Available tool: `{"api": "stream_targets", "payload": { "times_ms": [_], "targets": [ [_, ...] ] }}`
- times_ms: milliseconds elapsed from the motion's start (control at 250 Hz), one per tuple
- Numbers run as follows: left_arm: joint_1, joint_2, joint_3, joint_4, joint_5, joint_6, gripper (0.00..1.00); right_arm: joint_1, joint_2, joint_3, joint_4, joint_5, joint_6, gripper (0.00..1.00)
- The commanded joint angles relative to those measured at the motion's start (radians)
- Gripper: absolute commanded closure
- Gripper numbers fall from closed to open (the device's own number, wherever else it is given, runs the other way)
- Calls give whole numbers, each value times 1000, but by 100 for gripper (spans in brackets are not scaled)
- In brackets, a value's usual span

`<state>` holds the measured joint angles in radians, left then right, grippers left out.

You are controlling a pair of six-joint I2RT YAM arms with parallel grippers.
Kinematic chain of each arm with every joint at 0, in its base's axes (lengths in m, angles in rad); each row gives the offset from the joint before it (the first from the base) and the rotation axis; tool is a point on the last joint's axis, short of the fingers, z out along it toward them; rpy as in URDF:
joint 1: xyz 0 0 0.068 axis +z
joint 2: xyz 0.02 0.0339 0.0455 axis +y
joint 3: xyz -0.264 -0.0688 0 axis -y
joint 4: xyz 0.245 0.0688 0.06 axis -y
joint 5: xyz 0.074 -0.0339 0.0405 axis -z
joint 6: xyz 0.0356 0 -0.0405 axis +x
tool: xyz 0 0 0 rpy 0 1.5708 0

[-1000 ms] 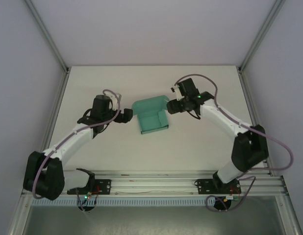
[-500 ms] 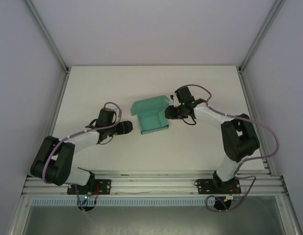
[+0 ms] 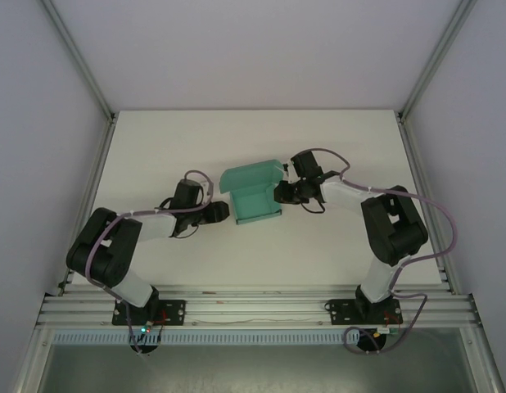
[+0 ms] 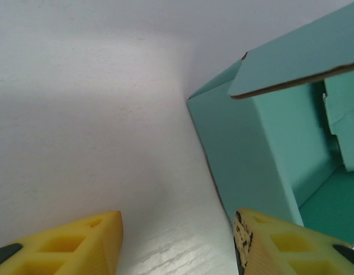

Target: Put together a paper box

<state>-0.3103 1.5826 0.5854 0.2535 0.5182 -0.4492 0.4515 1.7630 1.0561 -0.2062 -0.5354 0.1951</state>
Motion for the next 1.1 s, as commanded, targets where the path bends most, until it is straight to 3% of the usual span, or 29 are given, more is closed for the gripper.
{"api": "stream_targets", "payload": {
  "times_ms": [0,116,324,424,500,644,859,919,1095],
  "targets": [
    [-27,47,38,58,23,-21,49,-1,19,-15,24,-11,11,82],
    [-38,82,58,83,46,-33,52,13,37,-8,-1,29,3,82],
    [-55,111,85,90,52,-37,53,76,113,37,-93,218,6,82],
    [-56,113,91,89,53,-37,54,101,135,49,-125,335,21,92],
    [-59,111,92,87,57,-36,54,116,167,92,-206,402,20,85],
    [-62,116,97,91,57,-38,54,158,227,138,-291,528,29,85],
    [-63,122,103,86,57,-39,55,179,281,167,-347,620,56,89],
    [-62,118,104,78,49,-36,55,182,304,186,-375,632,55,84],
    [-65,111,110,66,41,-28,55,197,342,213,-409,665,49,82]
  ]
}}
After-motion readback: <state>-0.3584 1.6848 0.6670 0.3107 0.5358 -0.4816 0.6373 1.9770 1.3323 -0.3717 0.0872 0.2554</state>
